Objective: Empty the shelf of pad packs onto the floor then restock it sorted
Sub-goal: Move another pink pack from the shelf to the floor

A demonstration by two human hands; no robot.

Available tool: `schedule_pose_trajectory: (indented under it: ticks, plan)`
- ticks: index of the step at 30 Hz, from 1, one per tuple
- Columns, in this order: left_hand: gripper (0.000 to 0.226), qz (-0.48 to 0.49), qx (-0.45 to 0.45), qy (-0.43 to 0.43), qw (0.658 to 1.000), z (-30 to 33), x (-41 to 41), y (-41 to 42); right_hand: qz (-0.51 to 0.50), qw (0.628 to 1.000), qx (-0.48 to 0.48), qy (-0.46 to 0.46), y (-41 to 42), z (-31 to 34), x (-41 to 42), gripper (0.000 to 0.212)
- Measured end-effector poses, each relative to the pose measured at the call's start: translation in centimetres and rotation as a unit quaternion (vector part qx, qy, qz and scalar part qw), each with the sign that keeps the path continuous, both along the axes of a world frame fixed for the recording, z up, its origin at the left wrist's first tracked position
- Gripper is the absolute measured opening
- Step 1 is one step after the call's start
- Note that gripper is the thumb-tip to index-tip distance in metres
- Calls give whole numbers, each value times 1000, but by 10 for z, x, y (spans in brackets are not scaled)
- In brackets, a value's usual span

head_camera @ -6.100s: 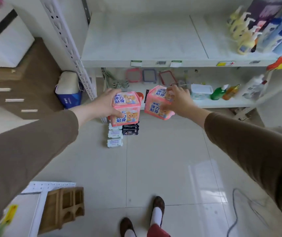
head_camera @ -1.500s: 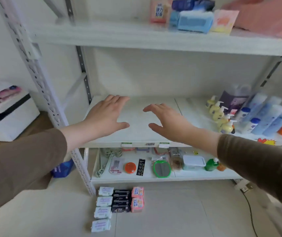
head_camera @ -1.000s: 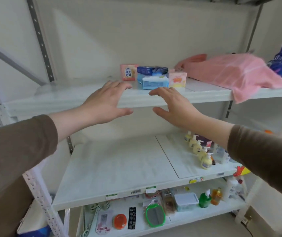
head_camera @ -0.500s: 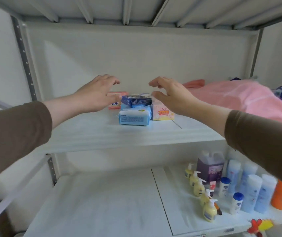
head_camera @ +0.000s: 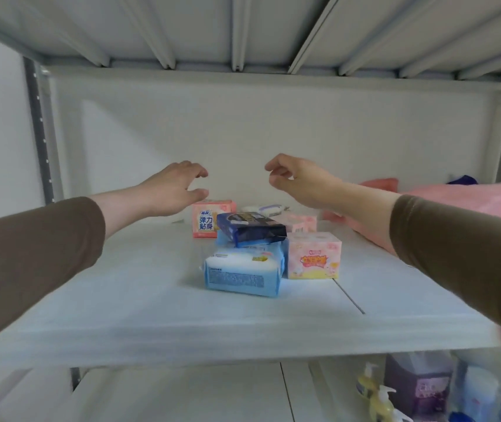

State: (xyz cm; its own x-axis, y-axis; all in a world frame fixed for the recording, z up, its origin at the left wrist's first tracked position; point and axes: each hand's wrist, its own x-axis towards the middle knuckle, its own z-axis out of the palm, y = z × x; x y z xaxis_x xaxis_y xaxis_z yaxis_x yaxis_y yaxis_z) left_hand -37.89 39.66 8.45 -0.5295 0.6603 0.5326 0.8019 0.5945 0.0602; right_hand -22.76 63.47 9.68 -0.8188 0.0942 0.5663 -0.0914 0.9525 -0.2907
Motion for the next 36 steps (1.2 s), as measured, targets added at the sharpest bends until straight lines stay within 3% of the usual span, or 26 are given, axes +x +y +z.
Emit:
schedule_pose_trajectory:
  ticks: [12, 22, 25, 29, 36]
  plan:
    - [57, 46, -45, -63, 996, -11, -90, 39, 44, 985, 28, -162, 17, 12, -140, 52]
    - [83, 92, -102, -108, 985, -19, -127, 40, 45, 939, 82, -332, 13, -4, -236, 100]
    - [92, 107, -102, -119, 982, -22, -131, 37, 48, 927, 63, -367, 11, -11, -251, 102]
    - [101, 124, -101, -134, 978, -25, -131, 29, 60, 932, 43, -355, 6, -15, -261, 98]
    - [115, 165, -79, -132, 974, -11, -107, 0, 113, 963, 13, -243, -17, 15, -231, 81]
